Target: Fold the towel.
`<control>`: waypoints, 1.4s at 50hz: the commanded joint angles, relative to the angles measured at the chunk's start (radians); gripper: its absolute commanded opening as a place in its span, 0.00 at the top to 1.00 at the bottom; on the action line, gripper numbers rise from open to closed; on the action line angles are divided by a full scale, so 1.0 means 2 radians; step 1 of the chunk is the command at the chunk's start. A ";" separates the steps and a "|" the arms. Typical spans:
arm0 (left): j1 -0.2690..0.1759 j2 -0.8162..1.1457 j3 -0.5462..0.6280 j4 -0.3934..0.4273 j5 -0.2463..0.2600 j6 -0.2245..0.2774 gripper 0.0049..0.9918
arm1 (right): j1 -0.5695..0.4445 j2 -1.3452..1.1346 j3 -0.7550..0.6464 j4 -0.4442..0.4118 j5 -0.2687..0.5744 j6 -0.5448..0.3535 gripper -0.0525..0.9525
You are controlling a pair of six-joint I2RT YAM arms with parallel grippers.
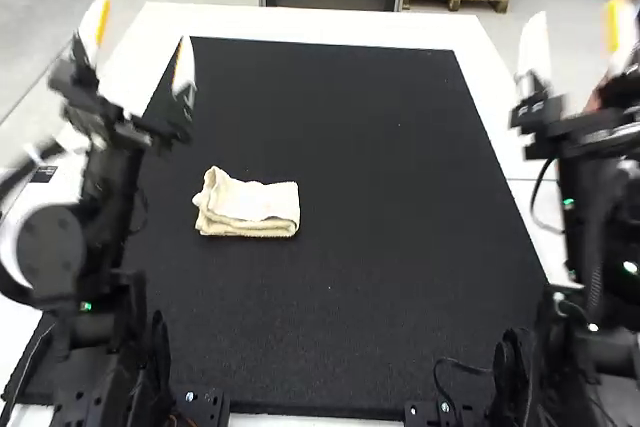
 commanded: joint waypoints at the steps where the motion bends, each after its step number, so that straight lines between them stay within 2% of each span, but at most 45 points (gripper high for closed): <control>1: 0.004 -0.002 -0.018 -0.015 0.037 0.043 0.12 | -0.006 -0.002 -0.035 0.000 -0.009 -0.092 0.03; 4: 0.004 -0.001 -0.014 -0.058 0.029 0.043 0.13 | -0.006 -0.002 -0.050 0.000 0.008 -0.093 0.03; 8: 0.006 -0.001 -0.016 -0.100 -0.027 0.033 0.12 | -0.007 -0.002 -0.073 0.005 0.035 -0.092 0.03; 10: 0.006 -0.002 -0.016 -0.121 -0.046 0.031 0.12 | -0.007 -0.002 -0.070 -0.022 0.051 -0.086 0.03; 12: 0.006 -0.002 -0.016 -0.141 -0.077 0.025 0.12 | -0.007 -0.002 -0.071 -0.067 0.079 -0.087 0.03; 15: 0.006 -0.001 -0.016 -0.181 -0.151 0.005 0.12 | -0.007 -0.002 -0.071 -0.091 0.089 -0.082 0.03; 16: 0.006 -0.001 -0.016 -0.196 -0.164 -0.005 0.10 | -0.007 -0.002 -0.071 -0.107 0.092 -0.072 0.03; 19: 0.004 -0.002 -0.016 -0.244 -0.172 -0.007 0.04 | -0.007 -0.002 -0.071 -0.154 0.101 -0.066 0.03; 24: 0.005 -0.002 -0.016 -0.297 -0.176 0.002 0.04 | -0.007 -0.002 -0.071 -0.236 0.101 -0.066 0.03; 30: 0.007 -0.002 -0.016 -0.349 -0.178 0.001 0.03 | -0.007 -0.002 -0.071 -0.314 0.100 -0.081 0.03; 38: 0.007 -0.002 -0.016 -0.359 -0.185 0.002 0.03 | -0.007 -0.002 -0.071 -0.373 0.101 -0.082 0.03; 45: 0.007 -0.001 -0.016 -0.382 -0.184 0.013 0.03 | -0.007 -0.002 -0.072 -0.377 0.101 -0.083 0.03; 70: 0.004 -0.001 -0.016 -0.384 -0.183 0.013 0.03 | -0.007 -0.002 -0.071 -0.378 0.100 -0.083 0.03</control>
